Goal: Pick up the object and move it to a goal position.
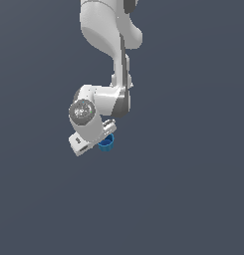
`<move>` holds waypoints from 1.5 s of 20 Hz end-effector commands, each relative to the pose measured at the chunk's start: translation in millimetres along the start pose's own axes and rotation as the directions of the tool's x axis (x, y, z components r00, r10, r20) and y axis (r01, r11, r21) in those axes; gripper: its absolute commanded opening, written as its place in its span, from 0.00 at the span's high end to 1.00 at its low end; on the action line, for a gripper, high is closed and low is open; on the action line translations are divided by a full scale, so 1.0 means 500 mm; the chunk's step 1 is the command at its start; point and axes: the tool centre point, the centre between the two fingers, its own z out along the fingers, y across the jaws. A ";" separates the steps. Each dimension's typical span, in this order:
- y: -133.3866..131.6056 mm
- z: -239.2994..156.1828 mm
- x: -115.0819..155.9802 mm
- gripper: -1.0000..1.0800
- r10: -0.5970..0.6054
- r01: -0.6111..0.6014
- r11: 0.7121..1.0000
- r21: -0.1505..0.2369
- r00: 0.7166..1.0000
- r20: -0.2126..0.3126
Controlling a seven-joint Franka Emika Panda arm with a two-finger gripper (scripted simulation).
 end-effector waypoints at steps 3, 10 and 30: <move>-0.001 0.031 -0.002 0.38 -0.002 0.002 1.000 0.001 1.000 0.001; -0.001 0.038 -0.002 1.00 -0.003 0.003 1.000 0.002 1.000 0.001; -0.012 -0.061 0.024 1.00 -0.003 0.003 1.000 0.002 1.000 0.001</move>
